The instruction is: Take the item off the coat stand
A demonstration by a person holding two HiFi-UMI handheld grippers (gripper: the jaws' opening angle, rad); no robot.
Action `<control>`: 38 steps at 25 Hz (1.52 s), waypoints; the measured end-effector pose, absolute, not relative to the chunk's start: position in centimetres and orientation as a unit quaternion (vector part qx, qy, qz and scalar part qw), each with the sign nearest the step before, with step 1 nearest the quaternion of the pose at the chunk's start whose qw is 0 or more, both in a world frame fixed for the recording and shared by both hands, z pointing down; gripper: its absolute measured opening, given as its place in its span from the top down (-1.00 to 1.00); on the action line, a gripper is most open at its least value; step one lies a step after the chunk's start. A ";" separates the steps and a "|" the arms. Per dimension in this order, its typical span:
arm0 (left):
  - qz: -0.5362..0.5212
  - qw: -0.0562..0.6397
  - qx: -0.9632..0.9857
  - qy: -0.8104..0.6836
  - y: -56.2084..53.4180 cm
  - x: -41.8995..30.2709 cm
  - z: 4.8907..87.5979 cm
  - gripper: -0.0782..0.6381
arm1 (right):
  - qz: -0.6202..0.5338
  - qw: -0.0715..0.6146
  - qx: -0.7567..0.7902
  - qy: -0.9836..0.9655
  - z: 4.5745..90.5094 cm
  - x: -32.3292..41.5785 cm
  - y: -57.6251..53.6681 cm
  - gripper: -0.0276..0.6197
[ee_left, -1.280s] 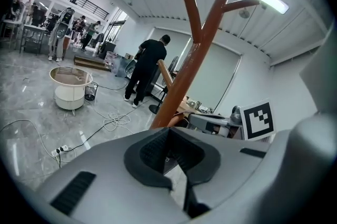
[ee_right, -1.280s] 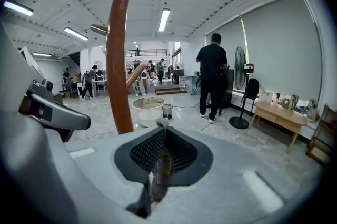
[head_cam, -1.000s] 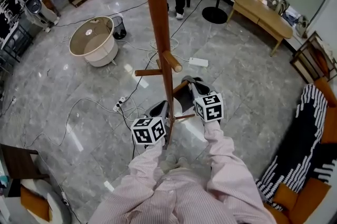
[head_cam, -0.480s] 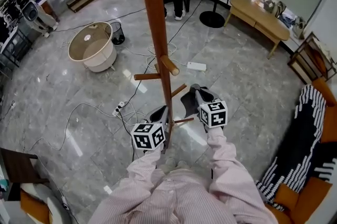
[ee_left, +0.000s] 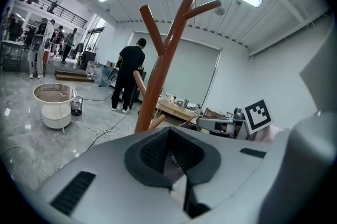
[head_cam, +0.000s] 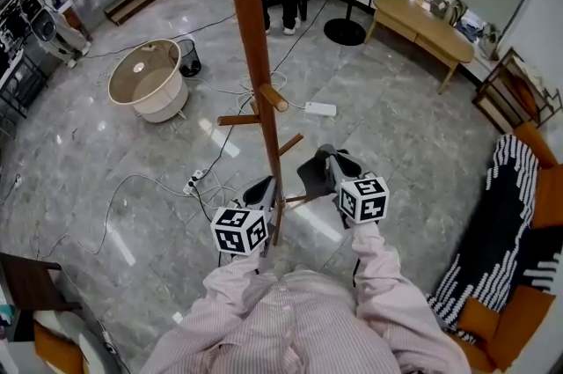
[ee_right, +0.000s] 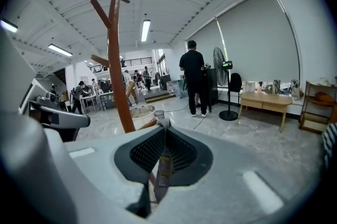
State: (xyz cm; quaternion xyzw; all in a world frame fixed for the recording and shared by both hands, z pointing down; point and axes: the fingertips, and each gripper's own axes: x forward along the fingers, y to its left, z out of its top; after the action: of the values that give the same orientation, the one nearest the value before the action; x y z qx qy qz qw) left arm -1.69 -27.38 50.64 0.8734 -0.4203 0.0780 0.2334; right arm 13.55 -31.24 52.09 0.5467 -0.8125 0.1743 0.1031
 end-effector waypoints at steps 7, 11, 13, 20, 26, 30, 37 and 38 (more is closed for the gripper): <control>0.059 0.210 0.876 -0.430 -26.4 -3.0 48.5 0.78 | 0.169 0.053 0.545 -0.819 49.0 13.3 -28.4 0.86; 0.059 0.186 0.879 -0.435 -26.3 -3.7 47.0 0.78 | 0.167 0.022 0.544 -0.822 46.6 13.4 -27.4 0.86; 0.053 0.181 0.878 -0.440 -26.4 -4.1 46.3 0.78 | 0.165 0.012 0.543 -0.823 45.5 13.3 -26.9 0.86; 0.027 0.161 0.874 -0.457 -25.6 -5.1 43.5 0.78 | 0.147 -0.011 0.544 -0.826 42.6 13.8 -24.5 0.86; 0.007 0.144 0.871 -0.469 -25.4 -6.1 41.4 0.78 | 0.124 -0.035 0.547 -0.827 40.1 14.2 -23.0 0.86; 0.005 0.130 0.870 -0.476 -25.1 -6.4 41.0 0.78 | 0.115 -0.047 0.546 -0.829 39.3 14.4 -22.5 0.86; 0.001 0.131 0.867 -0.481 -25.5 -7.1 41.0 0.78 | 0.095 -0.050 0.549 -0.829 38.5 14.7 -22.8 0.87; 0.002 0.131 0.866 -0.483 -25.5 -7.2 41.1 0.78 | 0.095 -0.049 0.549 -0.829 38.5 14.7 -22.9 0.87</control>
State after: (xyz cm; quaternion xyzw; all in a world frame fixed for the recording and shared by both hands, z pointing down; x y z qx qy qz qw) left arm -7.20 -25.53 41.08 0.8656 -0.4833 0.0022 0.1314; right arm 14.74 -22.87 38.51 0.5488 -0.8291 0.0948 -0.0492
